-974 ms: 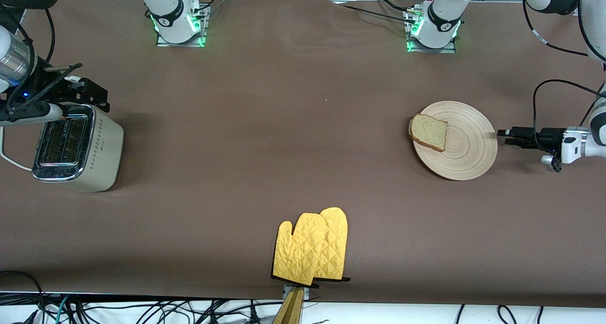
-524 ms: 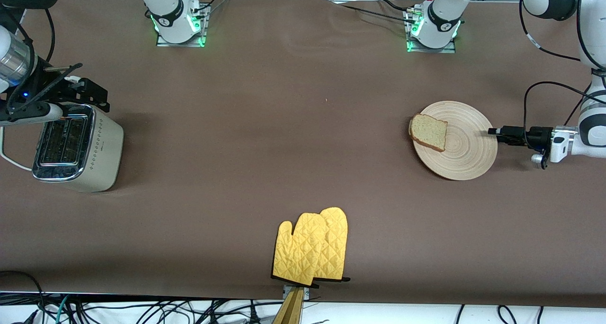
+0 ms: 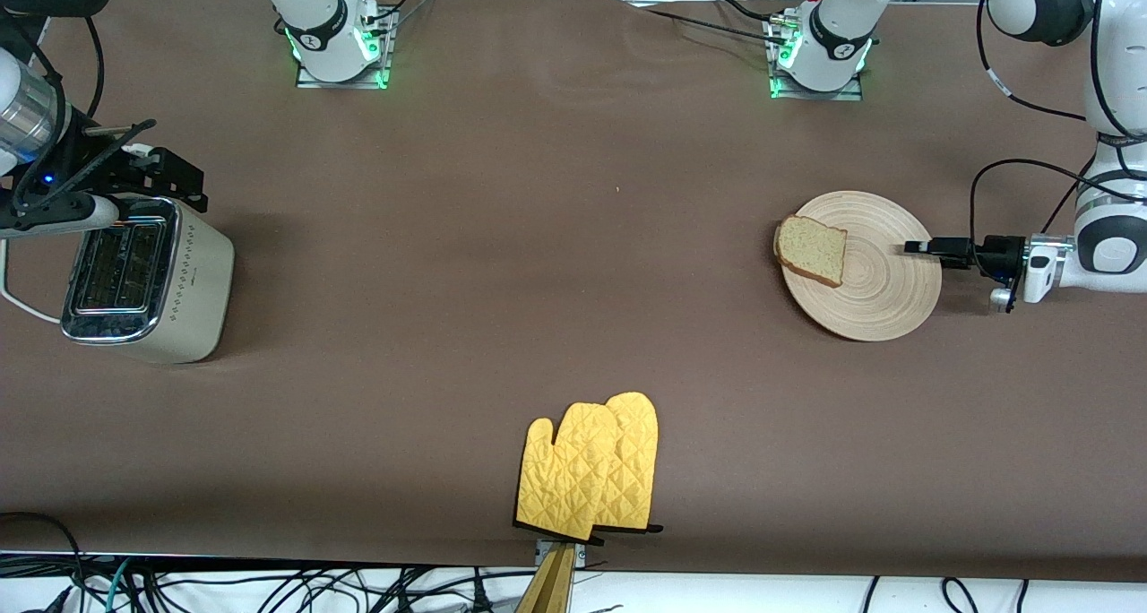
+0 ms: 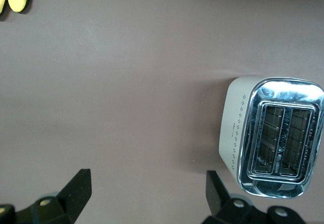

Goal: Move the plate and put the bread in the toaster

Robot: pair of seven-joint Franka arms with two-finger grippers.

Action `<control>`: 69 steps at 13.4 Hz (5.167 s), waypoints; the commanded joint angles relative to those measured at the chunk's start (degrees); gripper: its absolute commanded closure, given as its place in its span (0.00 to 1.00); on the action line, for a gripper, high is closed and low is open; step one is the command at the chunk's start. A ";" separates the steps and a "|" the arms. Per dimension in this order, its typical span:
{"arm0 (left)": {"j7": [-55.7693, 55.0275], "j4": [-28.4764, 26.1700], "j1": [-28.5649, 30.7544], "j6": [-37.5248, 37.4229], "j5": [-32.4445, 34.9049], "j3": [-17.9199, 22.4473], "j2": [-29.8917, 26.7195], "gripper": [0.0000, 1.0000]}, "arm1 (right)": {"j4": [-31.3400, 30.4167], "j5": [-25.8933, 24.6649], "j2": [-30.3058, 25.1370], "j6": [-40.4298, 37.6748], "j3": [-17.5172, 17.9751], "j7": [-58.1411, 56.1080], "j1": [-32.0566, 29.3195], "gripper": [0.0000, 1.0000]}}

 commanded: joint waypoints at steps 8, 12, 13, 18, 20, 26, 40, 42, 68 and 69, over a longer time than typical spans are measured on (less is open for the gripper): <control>1.48 1.21 -0.60 -0.32 -1.98 0.12 -0.18 1.00 | 0.18 0.15 -0.15 -0.28 0.05 -0.53 -0.10 0.00; 1.21 2.88 -0.60 -8.76 -11.55 0.21 -0.27 1.00 | 0.18 0.15 -0.15 -0.28 0.05 -0.53 -0.10 0.00; 1.04 3.32 -0.78 -9.81 -12.95 -0.05 -0.27 1.00 | 0.18 0.15 -0.15 -0.28 0.05 -0.53 -0.10 0.00; 0.51 2.27 -9.97 -12.72 -20.93 -0.32 -0.19 1.00 | 0.18 0.15 -0.15 -0.28 0.05 -0.53 -0.10 0.00; -3.42 2.09 -17.18 -12.20 -25.69 -0.06 -0.10 1.00 | 0.18 0.15 -0.15 -0.28 0.05 -0.53 -0.10 0.00; -13.28 1.83 -41.53 0.18 -45.10 3.28 0.43 1.00 | 0.18 0.15 -0.15 -0.28 0.05 -0.53 -0.10 0.00; -17.07 0.86 -54.22 10.75 -50.85 3.37 3.51 0.33 | 0.45 0.06 -0.15 -0.02 0.23 0.17 0.52 0.00; -15.84 -1.32 -51.34 7.96 -49.63 4.42 1.94 0.00 | 0.53 0.14 0.37 0.16 0.23 0.44 0.43 0.00; -71.45 2.88 -19.94 1.62 38.19 -18.33 -52.76 0.00 | -39.28 9.46 15.66 65.89 23.16 58.53 6.41 0.02; -72.52 3.58 -20.03 1.43 38.19 -18.25 -51.79 0.00 | -39.28 9.46 15.75 65.99 23.26 58.45 6.49 0.10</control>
